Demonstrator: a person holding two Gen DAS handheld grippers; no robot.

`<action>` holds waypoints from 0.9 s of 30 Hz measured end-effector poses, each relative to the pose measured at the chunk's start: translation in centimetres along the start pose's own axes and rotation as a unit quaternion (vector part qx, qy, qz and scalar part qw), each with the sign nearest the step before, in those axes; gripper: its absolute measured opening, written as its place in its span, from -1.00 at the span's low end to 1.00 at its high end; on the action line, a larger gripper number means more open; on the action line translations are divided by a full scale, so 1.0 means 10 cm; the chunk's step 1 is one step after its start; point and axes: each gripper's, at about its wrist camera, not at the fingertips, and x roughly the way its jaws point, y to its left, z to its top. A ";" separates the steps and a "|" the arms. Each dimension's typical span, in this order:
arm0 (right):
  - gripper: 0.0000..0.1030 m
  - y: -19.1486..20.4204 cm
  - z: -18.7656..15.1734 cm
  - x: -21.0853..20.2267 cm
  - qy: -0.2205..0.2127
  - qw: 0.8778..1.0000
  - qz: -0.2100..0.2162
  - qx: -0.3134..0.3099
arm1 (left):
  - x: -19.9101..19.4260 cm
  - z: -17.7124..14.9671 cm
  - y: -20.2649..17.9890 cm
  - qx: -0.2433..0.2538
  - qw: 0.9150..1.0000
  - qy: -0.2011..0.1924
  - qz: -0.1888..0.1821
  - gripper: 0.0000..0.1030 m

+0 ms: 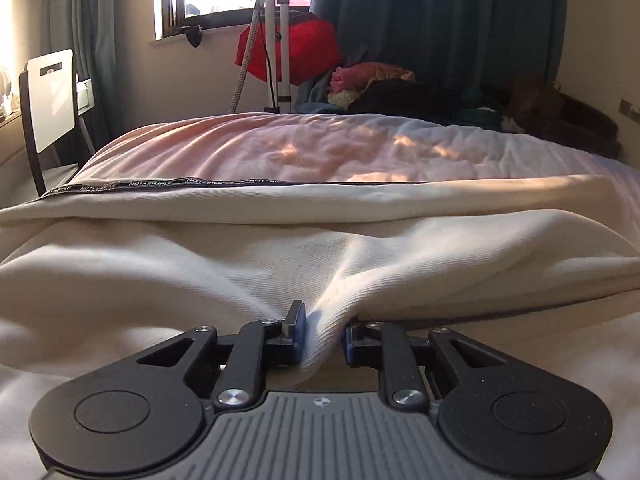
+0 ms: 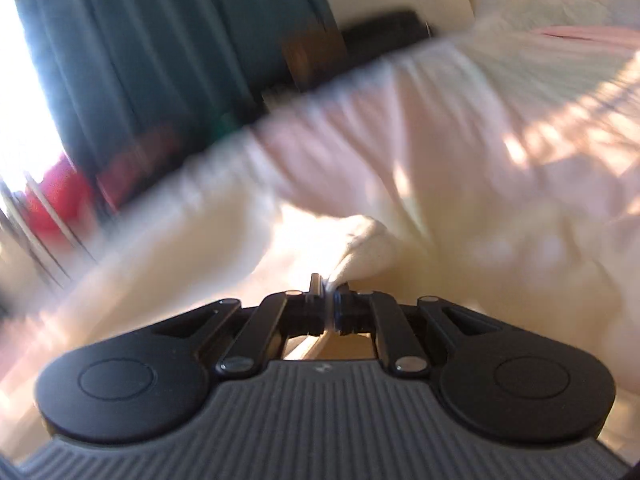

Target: Fold clothes

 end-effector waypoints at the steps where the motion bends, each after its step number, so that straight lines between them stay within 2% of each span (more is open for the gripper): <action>1: -0.85 -0.01 -0.02 -0.01 -0.005 1.000 0.002 0.001 | -0.03 -0.01 0.00 -0.006 1.000 0.000 0.000 -0.49; 3: -0.85 0.05 -0.03 -0.07 -0.019 1.000 0.000 -0.021 | -0.11 -0.02 -0.01 -0.009 1.000 0.005 0.001 -0.15; 5: -0.80 0.09 -0.05 -0.14 -0.018 0.999 0.006 -0.042 | -0.29 -0.04 0.01 -0.009 1.000 0.002 -0.001 0.09; 7: -0.78 0.02 -0.07 -0.22 0.008 0.999 0.025 -0.034 | -0.46 -0.07 0.02 -0.010 1.000 -0.002 -0.004 0.28; 9: -0.63 -0.04 -0.07 -0.33 0.030 0.998 0.034 -0.036 | -0.64 -0.14 0.05 -0.013 1.000 -0.011 -0.008 0.49; 10: -0.43 -0.04 -0.08 -0.40 0.037 0.998 0.038 -0.038 | -0.72 -0.19 0.07 -0.016 1.000 -0.017 -0.011 0.50; 11: -0.08 -0.02 -0.08 -0.51 0.037 0.998 0.043 -0.039 | -0.77 -0.22 0.08 -0.020 1.000 -0.018 -0.011 0.52; 12: 0.14 0.01 -0.09 -0.63 0.035 0.997 0.049 -0.038 | -0.81 -0.25 0.10 -0.024 0.999 -0.019 -0.010 0.53; 13: 0.49 0.04 -0.09 -0.76 0.030 0.997 0.057 -0.035 | -0.84 -0.27 0.11 -0.028 0.999 -0.019 -0.006 0.54; 14: 0.65 0.06 -0.09 -0.90 0.023 0.997 0.068 -0.032 | -0.85 -0.25 0.11 -0.031 0.999 -0.018 -0.004 0.54; 17: 0.61 0.22 -0.12 -1.27 0.025 0.994 0.097 -0.041 | -0.88 -0.15 0.13 -0.049 0.998 -0.027 -0.005 0.60; 21: 0.61 0.50 -0.32 -1.76 0.016 0.988 0.129 -0.082 | -0.66 0.15 0.13 -0.103 0.994 -0.023 -0.004 0.65; 23: 0.61 0.61 -0.46 -1.90 0.001 0.985 0.139 -0.102 | -0.45 0.31 0.11 -0.119 0.993 -0.022 0.008 0.65; 25: 0.61 0.73 -0.60 -1.96 -0.006 0.983 0.140 -0.121 | -0.19 0.45 0.09 -0.133 0.991 -0.011 0.034 0.65; 27: 0.61 0.83 -0.69 -1.91 0.004 0.980 0.140 -0.138 | 0.10 0.55 0.12 -0.152 0.987 0.010 0.058 0.65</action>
